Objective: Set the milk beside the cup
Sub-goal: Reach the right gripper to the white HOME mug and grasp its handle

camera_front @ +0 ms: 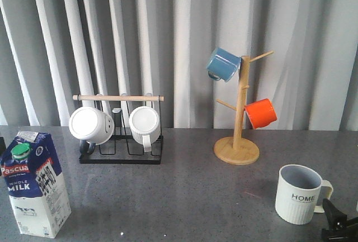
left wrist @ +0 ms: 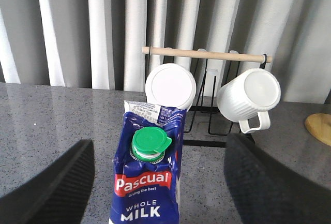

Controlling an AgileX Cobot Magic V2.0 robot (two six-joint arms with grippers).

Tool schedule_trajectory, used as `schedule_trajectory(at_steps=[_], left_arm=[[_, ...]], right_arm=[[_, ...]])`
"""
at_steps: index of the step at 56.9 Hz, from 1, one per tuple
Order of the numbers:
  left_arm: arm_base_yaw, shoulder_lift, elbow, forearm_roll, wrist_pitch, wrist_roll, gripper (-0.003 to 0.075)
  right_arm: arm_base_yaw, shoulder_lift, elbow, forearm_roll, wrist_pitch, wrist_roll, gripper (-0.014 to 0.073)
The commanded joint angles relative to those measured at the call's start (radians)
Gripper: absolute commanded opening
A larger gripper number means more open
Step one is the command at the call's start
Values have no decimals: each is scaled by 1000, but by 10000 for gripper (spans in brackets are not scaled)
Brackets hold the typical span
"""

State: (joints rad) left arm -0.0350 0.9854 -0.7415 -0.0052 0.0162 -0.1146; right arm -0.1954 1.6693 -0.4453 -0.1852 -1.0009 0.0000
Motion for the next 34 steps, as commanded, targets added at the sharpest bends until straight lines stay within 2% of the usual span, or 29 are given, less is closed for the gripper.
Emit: schedule_trajectory(at_steps=[1,20,34], left_arm=[[2,-11,-33,-11,-78,-11,496],[2,-11,-33,-11,-78,-11,496],[2,-11,-33,-11,-78,-11,496]], right_arm=[[-8,25,-23,72,-105,-10,571],[-8,100,-115,94,-91,-10,571],[-8,150,-209,66,-13,-9,566]])
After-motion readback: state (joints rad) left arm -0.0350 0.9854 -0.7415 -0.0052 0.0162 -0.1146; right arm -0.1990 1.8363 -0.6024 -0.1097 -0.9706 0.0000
